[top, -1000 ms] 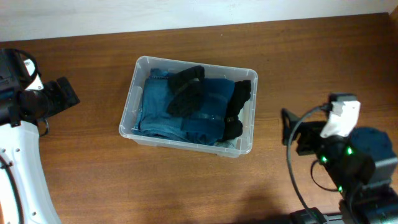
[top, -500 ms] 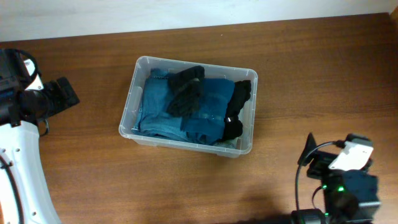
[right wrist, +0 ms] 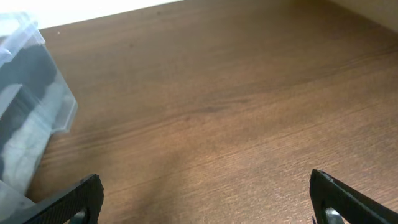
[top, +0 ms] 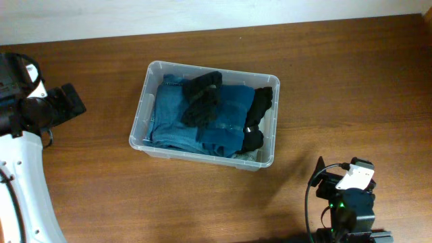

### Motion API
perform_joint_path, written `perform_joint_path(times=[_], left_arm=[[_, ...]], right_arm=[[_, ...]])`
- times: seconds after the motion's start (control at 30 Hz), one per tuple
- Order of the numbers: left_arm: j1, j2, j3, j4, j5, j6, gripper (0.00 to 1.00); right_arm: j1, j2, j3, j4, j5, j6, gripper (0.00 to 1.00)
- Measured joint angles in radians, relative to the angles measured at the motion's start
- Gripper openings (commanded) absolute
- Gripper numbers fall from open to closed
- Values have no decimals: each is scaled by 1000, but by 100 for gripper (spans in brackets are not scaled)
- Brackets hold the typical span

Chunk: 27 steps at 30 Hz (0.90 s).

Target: Pack container

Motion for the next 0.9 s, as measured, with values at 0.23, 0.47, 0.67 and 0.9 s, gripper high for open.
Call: perform_joint_path(times=[0.23, 0.47, 0.67, 0.9], left_arm=[[0, 0, 0, 0, 0, 0, 100], [0, 0, 0, 0, 0, 0, 100], [0, 0, 0, 0, 0, 0, 100], [0, 0, 0, 0, 0, 0, 100]], right_arm=[[0, 0, -46, -5, 0, 1, 98], [0, 0, -66, -11, -4, 0, 98], [0, 0, -66, -11, -4, 1, 98], [0, 0, -66, -11, -4, 0, 98]])
